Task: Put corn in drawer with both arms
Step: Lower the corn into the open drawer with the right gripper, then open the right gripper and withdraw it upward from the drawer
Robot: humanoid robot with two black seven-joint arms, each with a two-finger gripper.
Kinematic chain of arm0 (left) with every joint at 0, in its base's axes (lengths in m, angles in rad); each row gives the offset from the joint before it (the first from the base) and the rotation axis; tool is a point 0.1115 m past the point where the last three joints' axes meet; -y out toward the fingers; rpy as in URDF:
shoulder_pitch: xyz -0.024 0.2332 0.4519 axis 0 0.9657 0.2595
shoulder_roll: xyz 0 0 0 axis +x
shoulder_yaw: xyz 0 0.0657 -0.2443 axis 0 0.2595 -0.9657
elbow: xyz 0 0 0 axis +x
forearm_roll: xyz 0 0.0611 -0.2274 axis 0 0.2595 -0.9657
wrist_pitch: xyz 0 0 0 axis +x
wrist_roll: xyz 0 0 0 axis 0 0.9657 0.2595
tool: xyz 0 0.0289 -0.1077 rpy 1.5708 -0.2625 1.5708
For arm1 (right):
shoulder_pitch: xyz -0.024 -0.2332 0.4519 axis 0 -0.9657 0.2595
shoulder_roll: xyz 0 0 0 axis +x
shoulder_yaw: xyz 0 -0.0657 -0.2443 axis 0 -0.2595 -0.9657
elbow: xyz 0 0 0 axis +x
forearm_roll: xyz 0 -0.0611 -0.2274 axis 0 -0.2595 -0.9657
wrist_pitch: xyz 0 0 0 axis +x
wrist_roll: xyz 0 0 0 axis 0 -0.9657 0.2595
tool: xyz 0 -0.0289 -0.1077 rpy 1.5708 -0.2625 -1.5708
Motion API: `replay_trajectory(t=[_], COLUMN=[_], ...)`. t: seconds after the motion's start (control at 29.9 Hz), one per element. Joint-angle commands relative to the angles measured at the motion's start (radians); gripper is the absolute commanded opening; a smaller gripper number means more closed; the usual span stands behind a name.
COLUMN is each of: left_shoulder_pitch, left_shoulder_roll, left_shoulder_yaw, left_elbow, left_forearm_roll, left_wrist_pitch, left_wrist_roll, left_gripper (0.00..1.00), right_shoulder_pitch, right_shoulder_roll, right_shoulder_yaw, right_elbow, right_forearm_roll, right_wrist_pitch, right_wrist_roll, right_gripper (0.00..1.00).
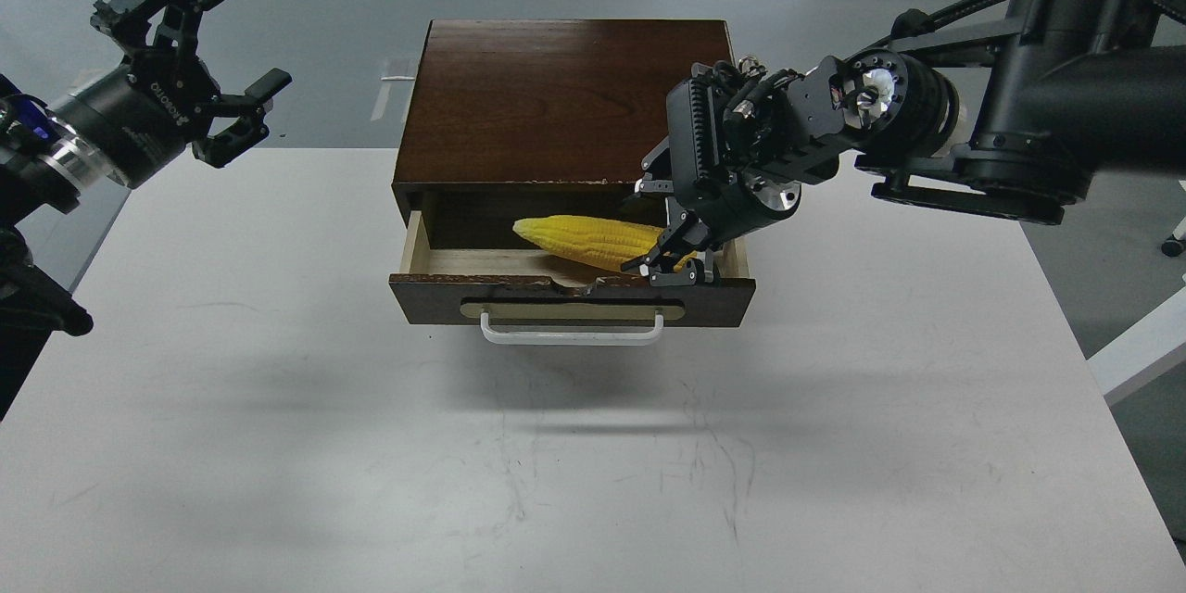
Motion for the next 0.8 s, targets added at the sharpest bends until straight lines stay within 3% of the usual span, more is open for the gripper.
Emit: replay_trajectory(t=[0.0,0.2,0.43,0.53,0.63,0.77], left_shoulder_pitch=[0.000,0.000,0.000,0.000,0.000,0.003], left_shoulder_roll=[0.000,0.000,0.000,-0.001,-0.003,-0.007], left_shoulder_yaw=[0.000,0.000,0.000,-0.002,-0.002,0.000], left_elbow=[0.000,-0.002,0.000,0.000,0.000,0.003], left_forearm_roll=[0.000,0.000,0.000,0.000,0.000,-0.002], left_wrist_pitch=[0.000,0.000,0.000,0.000,0.000,0.000], left_wrist_roll=[0.000,0.000,0.000,0.000,0.000,0.000], left_gripper=[0.98,0.98,0.98,0.98,0.98,0.98], right_shoulder_pitch=[0.000,0.003,0.052,0.072,0.066,0.014], right_shoulder_roll=[0.000,-0.003,-0.044,-0.079,-0.131,-0.214], right_shoulder_yaw=[0.000,0.002,0.012,0.023,0.081,0.196], right_elbow=[0.001,0.002,0.039,0.064,0.064,0.055], right_forearm_roll=[0.000,0.008,0.179,0.267,0.411,0.583], right_wrist_pitch=[0.000,-0.002,-0.002,-0.002,-0.002,0.003], right_wrist_roll=[0.000,0.000,0.000,0.000,0.000,0.000], right_gripper=[0.62,0.63,0.67,0.75,0.95,0.96])
